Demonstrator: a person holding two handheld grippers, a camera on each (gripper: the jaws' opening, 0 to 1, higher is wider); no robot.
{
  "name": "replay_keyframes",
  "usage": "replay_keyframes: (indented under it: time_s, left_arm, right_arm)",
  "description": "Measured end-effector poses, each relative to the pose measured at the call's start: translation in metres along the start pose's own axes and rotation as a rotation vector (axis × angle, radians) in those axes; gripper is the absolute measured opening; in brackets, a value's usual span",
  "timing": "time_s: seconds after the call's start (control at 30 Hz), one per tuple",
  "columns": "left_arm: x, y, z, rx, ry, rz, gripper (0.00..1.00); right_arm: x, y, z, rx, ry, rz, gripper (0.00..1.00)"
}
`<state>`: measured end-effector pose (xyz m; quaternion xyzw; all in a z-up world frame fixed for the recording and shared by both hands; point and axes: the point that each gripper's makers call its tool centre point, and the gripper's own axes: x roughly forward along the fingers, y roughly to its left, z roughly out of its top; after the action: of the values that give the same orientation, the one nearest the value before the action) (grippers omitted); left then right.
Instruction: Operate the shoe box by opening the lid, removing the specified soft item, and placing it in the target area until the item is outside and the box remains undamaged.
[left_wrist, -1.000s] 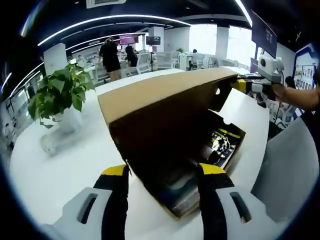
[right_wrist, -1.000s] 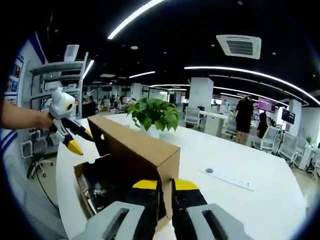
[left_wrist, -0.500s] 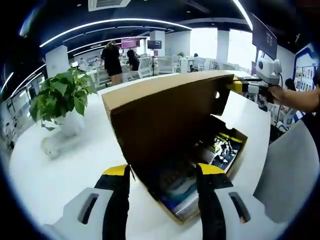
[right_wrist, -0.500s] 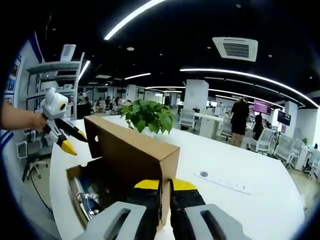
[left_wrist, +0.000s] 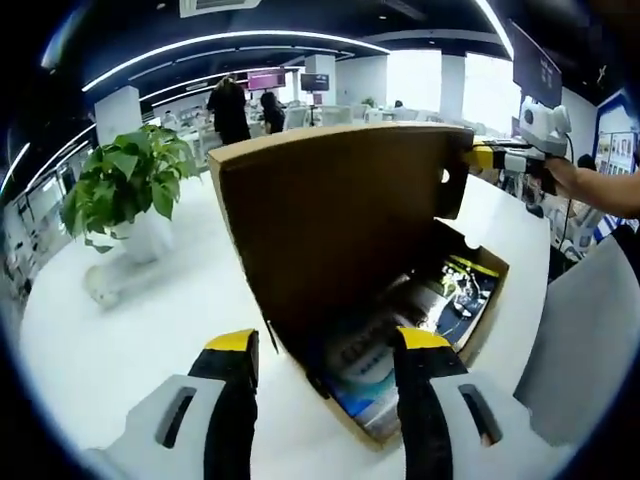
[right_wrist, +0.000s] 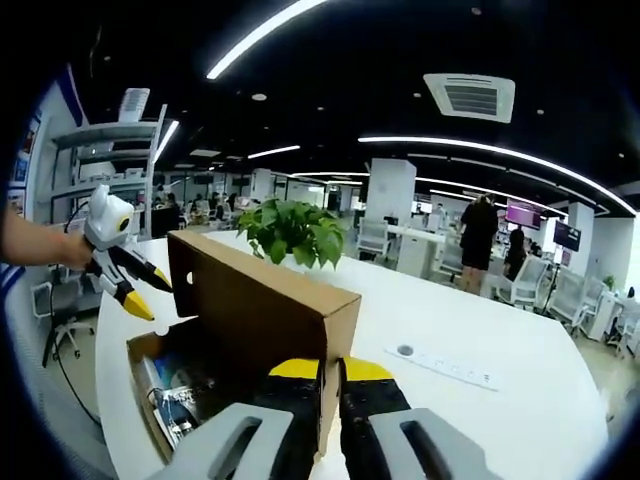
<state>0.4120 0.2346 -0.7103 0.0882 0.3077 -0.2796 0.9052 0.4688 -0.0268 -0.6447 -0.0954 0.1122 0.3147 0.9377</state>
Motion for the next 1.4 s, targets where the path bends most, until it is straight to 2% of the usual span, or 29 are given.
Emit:
replay_keyframes:
  time_s: [0.43, 0.6, 0.93, 1.4]
  left_arm:
    - [0.017, 0.026, -0.009, -0.064, 0.022, 0.072, 0.38]
    - [0.025, 0.036, -0.017, -0.069, 0.052, 0.098, 0.32]
    - [0.034, 0.042, -0.020, -0.060, 0.069, 0.120, 0.13]
    - [0.039, 0.046, -0.014, -0.085, 0.051, 0.123, 0.02]
  right_arm:
    - [0.007, -0.005, 0.002, -0.009, 0.012, 0.001, 0.01]
    - [0.010, -0.007, 0.002, -0.008, 0.015, 0.001, 0.01]
    - [0.017, -0.012, 0.003, -0.007, 0.023, -0.004, 0.01]
    - [0.026, -0.018, 0.003, -0.009, 0.030, -0.004, 0.01]
